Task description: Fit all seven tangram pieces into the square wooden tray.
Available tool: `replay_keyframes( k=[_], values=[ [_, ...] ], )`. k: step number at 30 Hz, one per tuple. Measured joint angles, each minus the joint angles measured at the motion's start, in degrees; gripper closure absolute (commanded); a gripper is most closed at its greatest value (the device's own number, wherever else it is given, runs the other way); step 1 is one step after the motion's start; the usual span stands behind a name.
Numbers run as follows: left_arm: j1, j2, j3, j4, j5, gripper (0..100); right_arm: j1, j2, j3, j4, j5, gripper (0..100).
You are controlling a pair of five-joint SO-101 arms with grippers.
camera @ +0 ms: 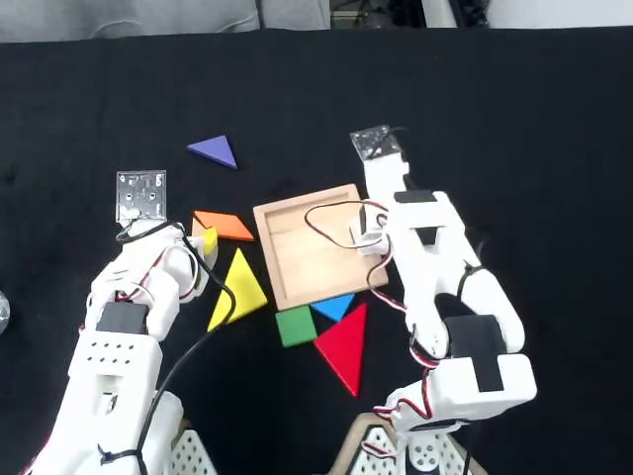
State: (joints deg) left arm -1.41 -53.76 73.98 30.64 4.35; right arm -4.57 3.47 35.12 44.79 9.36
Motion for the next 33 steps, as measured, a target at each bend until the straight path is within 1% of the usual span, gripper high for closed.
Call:
replay_keyframes(
  k=[3, 9, 11, 14, 19, 24, 30, 33],
  values=[
    [0.0, 0.0, 0.0, 0.0, 0.0, 79, 0.7, 0.0, 0.0, 0.0, -3.1, 98.8],
    [0.0, 0.0, 0.0, 0.0, 0.0, 79, 6.0, 0.0, 0.0, -0.2, -9.6, 98.8],
    [0.0, 0.0, 0.0, 0.0, 0.0, 79, 7.0, 0.0, 0.0, -0.2, -10.5, 98.8],
    [0.0, 0.0, 0.0, 0.0, 0.0, 79, 6.8, 0.0, 0.7, -0.2, -10.5, 98.8],
    [0.0, 0.0, 0.0, 0.0, 0.0, 79, 4.8, 0.0, 0.9, -0.2, -7.1, 98.8],
    [0.0, 0.0, 0.0, 0.0, 0.0, 79, 4.7, 0.0, 0.9, -0.3, -3.3, 98.8],
    [0.0, 0.0, 0.0, 0.0, 0.0, 79, 4.7, 0.0, 0.9, -0.3, -1.7, 98.7],
    [0.0, 0.0, 0.0, 0.0, 0.0, 79, 4.7, 0.0, 0.9, -0.3, 0.8, 98.7]
  ],
)
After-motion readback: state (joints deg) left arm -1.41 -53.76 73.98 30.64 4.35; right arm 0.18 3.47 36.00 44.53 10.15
